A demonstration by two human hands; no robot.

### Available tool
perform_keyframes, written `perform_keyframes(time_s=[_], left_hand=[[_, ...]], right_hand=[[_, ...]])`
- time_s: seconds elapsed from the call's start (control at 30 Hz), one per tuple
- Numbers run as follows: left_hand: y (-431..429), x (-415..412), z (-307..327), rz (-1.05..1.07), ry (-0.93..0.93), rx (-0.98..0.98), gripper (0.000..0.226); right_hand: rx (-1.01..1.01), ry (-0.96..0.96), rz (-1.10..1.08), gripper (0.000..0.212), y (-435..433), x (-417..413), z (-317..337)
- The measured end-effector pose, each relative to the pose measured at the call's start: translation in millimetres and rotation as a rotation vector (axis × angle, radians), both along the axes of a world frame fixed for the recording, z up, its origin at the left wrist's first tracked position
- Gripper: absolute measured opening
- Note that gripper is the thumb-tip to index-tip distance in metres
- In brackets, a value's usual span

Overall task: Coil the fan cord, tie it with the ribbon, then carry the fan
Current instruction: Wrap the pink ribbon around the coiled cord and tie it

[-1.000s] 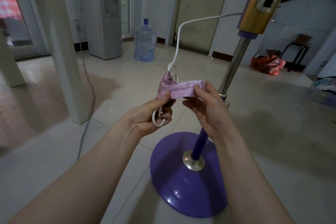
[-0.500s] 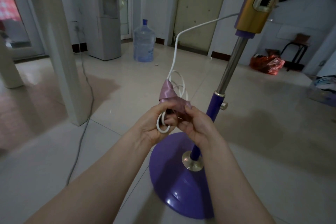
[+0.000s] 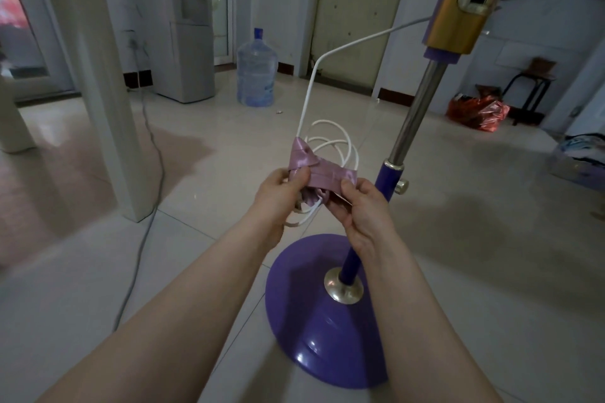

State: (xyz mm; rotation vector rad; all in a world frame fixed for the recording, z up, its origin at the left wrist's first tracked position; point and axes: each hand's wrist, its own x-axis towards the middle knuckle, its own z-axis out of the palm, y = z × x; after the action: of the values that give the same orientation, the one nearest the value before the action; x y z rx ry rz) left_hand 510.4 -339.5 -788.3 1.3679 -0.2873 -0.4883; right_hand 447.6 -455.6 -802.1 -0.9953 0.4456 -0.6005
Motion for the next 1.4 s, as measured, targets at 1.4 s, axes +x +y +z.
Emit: perform_keyframes(time_s=[1.4], left_hand=[[8.7, -1.1, 1.2, -0.146, 0.069, -0.222, 0.023]], right_hand=[[-0.378, -0.081, 0.205, 0.011, -4.2, -20.1, 41.1]])
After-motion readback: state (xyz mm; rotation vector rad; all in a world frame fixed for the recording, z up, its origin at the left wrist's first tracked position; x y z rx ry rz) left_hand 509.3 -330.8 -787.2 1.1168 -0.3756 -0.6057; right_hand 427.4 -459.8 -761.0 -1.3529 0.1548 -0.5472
